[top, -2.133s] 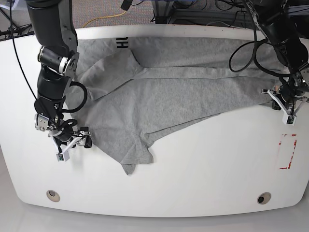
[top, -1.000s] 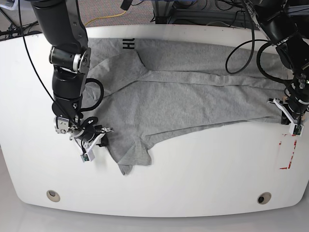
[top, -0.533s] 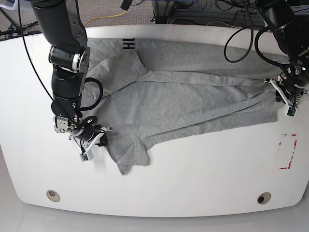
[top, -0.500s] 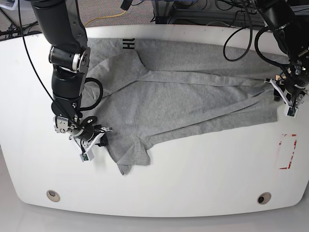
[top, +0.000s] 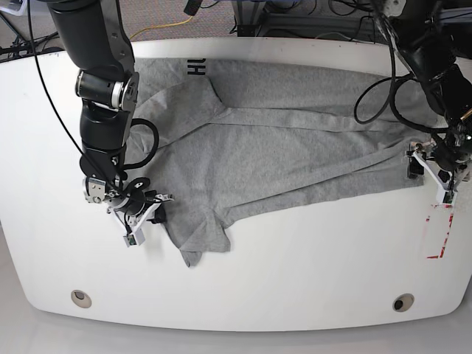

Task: Fold the T-shirt properly
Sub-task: 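Move the left gripper along the shirt side and grasp the hem corner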

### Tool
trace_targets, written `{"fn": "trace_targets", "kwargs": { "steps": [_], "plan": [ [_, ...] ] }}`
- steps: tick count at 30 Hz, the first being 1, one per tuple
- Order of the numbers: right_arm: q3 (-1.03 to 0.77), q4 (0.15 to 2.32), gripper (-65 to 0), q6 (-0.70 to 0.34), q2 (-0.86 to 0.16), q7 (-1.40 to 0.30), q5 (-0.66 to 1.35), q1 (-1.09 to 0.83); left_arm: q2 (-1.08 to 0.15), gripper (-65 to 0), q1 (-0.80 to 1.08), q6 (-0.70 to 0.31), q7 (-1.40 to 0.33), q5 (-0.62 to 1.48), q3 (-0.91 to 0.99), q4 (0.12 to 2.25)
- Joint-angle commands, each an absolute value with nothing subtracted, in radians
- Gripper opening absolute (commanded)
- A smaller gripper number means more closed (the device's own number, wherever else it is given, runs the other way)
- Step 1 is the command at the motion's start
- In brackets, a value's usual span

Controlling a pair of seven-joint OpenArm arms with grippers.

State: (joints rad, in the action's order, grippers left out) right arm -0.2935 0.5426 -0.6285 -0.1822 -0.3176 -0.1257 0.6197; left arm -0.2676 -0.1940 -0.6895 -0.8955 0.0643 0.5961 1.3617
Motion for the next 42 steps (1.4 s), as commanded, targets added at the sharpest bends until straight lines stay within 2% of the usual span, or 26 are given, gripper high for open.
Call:
{"fn": "trace_targets", "kwargs": {
  "steps": [1,5,10,19,27,33,42],
  "plan": [
    [-0.294,0.556,-65.0,-0.63,-0.189,-0.314,-0.116,0.65,-0.286,-19.7,-0.245,-0.682,-0.869,0.074,0.601,1.303],
    [-0.294,0.556,-65.0,-0.63,-0.189,-0.314,-0.116,0.65,-0.3,-19.7,-0.254,-0.679,-0.802,0.073,0.601,1.231],
    [-0.294,0.556,-65.0,-0.63,-0.191,-0.314,-0.114,0.65,-0.311,-19.7,-0.249,-0.604,-0.733,0.073,0.601,1.181],
    [-0.294,0.556,-65.0,-0.63,-0.191,-0.314,-0.114,0.65,-0.364,-19.7,-0.254,-0.598,-0.644,0.076,0.599,1.05],
    [-0.294,0.556,-65.0,-0.63,-0.191,-0.314,-0.113,0.65,-0.364,-19.6,-0.275,-0.601,-0.638,0.077,0.593,1.029],
    [-0.294,0.556,-65.0,-0.63,-0.191,-0.314,-0.111,0.65,-0.371,-19.7,-0.354,-0.602,-0.636,0.076,0.591,0.857],
    [-0.294,0.556,-65.0,-0.63,-0.191,-0.314,-0.108,0.65,-0.366,-19.9,-0.366,-0.605,-0.642,0.079,0.516,0.851]
  ]
}}
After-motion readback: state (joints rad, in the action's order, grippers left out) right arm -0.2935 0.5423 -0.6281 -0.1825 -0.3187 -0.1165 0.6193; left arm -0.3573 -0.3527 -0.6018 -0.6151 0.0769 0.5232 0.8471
